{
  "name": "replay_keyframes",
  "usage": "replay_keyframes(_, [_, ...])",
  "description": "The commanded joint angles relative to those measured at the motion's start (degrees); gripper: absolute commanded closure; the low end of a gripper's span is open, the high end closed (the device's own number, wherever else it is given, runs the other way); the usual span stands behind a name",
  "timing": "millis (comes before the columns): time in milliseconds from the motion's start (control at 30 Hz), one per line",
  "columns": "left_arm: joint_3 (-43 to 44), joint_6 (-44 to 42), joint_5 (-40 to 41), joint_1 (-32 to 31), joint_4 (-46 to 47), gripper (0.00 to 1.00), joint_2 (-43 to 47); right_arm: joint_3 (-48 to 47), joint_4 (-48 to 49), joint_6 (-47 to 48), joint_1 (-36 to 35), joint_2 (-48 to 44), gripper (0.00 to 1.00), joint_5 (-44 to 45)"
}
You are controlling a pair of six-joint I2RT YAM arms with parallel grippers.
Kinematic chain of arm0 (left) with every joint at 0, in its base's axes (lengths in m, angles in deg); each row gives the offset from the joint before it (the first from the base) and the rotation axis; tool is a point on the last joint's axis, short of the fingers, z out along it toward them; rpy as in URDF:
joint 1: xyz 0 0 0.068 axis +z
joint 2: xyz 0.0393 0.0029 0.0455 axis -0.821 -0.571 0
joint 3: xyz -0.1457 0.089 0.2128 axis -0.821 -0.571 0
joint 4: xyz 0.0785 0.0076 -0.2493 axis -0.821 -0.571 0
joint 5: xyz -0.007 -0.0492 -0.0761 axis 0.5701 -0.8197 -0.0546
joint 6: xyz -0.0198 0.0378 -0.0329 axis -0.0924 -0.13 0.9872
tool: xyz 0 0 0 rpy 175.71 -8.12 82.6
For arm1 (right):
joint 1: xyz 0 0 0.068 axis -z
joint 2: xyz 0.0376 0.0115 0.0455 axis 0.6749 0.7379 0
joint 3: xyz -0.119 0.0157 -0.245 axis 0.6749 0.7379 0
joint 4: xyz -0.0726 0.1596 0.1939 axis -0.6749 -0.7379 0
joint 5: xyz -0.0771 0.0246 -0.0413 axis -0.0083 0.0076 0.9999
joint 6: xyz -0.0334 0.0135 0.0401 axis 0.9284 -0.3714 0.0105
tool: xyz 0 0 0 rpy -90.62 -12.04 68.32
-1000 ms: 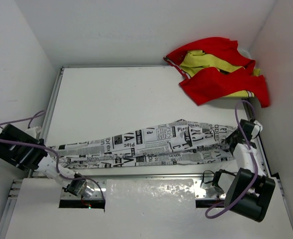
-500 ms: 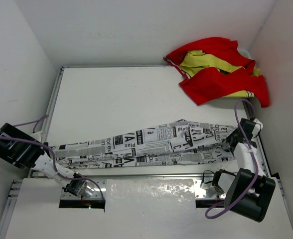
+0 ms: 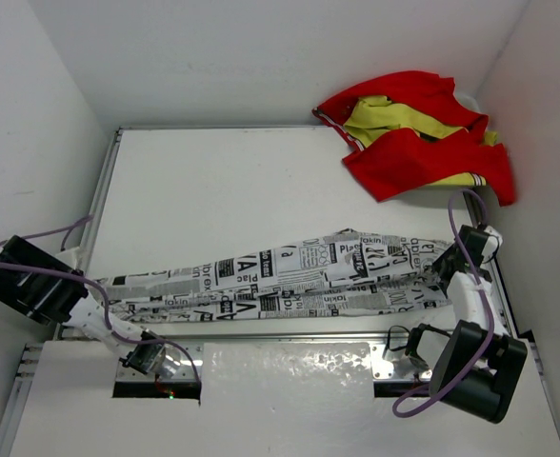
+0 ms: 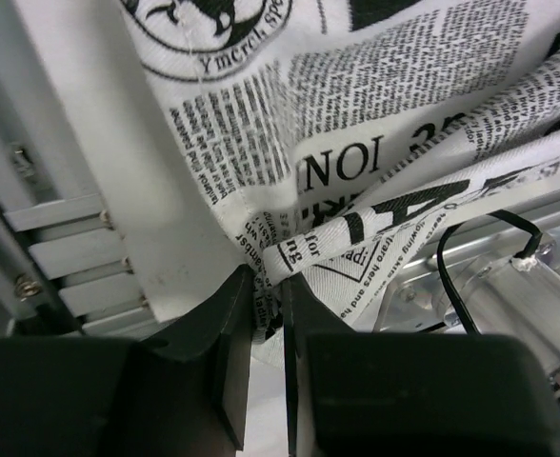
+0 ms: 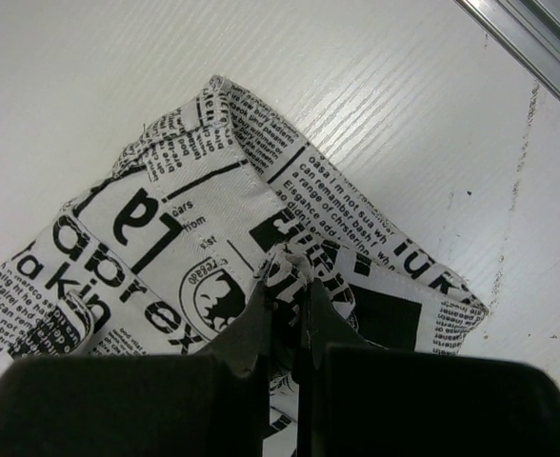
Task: Fold and stack the trousers
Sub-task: Fold the trousers
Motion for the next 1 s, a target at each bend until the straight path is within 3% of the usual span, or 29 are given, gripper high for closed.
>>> replay_keyframes(0, [4.41, -3.52, -0.64, -0.24, -2.11, 0.90, 3.05, -2.81, 1.34, 0.69, -0.14, 0.15, 1.00, 1.98])
replay_keyframes(100, [5.82, -4.67, -0.12, -0.24, -4.41, 0.75, 2.43, -2.99, 1.34, 0.69, -0.06, 0.41, 1.00, 1.89])
replay_keyframes(367, [2.57, -3.18, 8.05, 0.11, -1.69, 0.68, 0.58, -3.25, 1.17, 1.04, -0.06, 0.24, 1.00, 2.24])
replay_keyframes(467, [2.48, -3.09, 8.67, 0.29, -1.51, 0.77, 0.32, -3.16, 1.17, 0.95, -0.06, 0.33, 1.00, 2.24])
replay_keyframes(533, [2.92, -2.30, 8.41, 0.29, -1.33, 0.97, 0.06, -3.07, 1.25, 0.86, -0.14, 0.33, 1.00, 2.16])
replay_keyframes(567, [3.44, -2.30, 7.97, 0.29, -1.68, 1.00, 0.06, -3.07, 1.17, 0.86, -0.14, 0.33, 1.00, 2.16])
replay_keyframes(767, [7.84, -6.86, -2.21, 0.29, -3.71, 1.00, 5.40, -3.60, 1.78, 0.69, -0.06, 0.50, 1.00, 2.16])
replay_keyframes(967, [12.93, -3.82, -17.68, -2.43, 4.00, 1.00, 13.67, -9.22, 2.40, 3.67, -0.14, 1.65, 1.00, 1.01])
